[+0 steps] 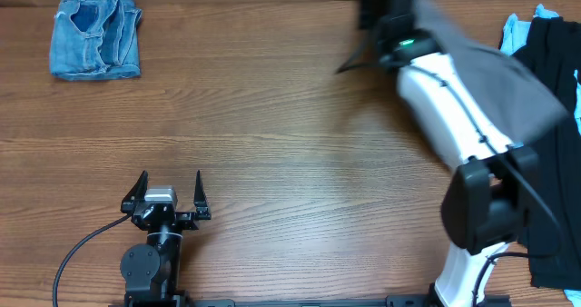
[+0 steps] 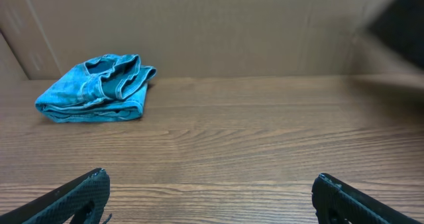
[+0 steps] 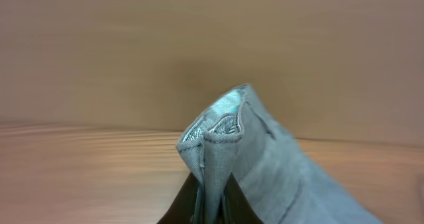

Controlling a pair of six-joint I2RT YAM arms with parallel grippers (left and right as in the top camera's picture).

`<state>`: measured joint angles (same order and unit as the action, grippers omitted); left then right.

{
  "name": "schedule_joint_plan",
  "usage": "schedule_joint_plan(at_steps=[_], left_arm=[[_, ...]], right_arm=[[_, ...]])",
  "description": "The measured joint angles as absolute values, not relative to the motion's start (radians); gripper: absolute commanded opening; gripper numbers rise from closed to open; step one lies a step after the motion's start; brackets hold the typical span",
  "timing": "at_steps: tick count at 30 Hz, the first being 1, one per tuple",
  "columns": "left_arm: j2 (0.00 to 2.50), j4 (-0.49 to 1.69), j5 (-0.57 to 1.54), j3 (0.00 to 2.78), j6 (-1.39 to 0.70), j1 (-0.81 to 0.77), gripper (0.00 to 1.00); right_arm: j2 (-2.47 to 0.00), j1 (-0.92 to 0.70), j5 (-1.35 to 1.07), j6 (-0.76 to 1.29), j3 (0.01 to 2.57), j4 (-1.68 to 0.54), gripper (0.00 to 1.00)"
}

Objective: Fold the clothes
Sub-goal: 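Pull the grey shorts left with the right gripper and lay them flat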

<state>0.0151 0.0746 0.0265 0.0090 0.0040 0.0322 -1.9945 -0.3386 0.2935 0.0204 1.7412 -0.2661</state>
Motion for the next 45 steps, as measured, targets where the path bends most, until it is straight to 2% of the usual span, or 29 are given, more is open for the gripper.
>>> schedule_joint_plan(at_steps=[6, 13, 16, 24, 30, 34, 45], left_arm=[[0.015, 0.075, 0.027, 0.009, 0.004, 0.032, 1.00], [0.015, 0.075, 0.027, 0.009, 0.004, 0.032, 1.00], [0.015, 0.075, 0.027, 0.009, 0.004, 0.032, 1.00], [0.015, 0.075, 0.027, 0.009, 0.004, 0.032, 1.00], [0.015, 0.075, 0.027, 0.009, 0.004, 0.032, 1.00], [0.015, 0.075, 0.027, 0.009, 0.004, 0.032, 1.00], [0.015, 0.074, 0.027, 0.009, 0.004, 0.032, 1.00]], right_arm=[[-2.018, -0.549, 0.109, 0.184, 1.741, -0.257, 0.04], [-2.108, -0.748, 0.037, 0.282, 1.741, -0.256, 0.05], [-2.117, -0.800, 0.042, 0.299, 1.741, -0.241, 0.22], [-2.117, -0.805, 0.069, 0.266, 1.741, -0.170, 0.52], [-2.112, -0.751, 0.106, 0.199, 1.741, -0.268, 0.79], [-2.080, -0.648, 0.160, 0.183, 1.741, -0.449, 1.00], [-2.012, -0.202, 0.159, 0.208, 1.752, -1.034, 1.00]])
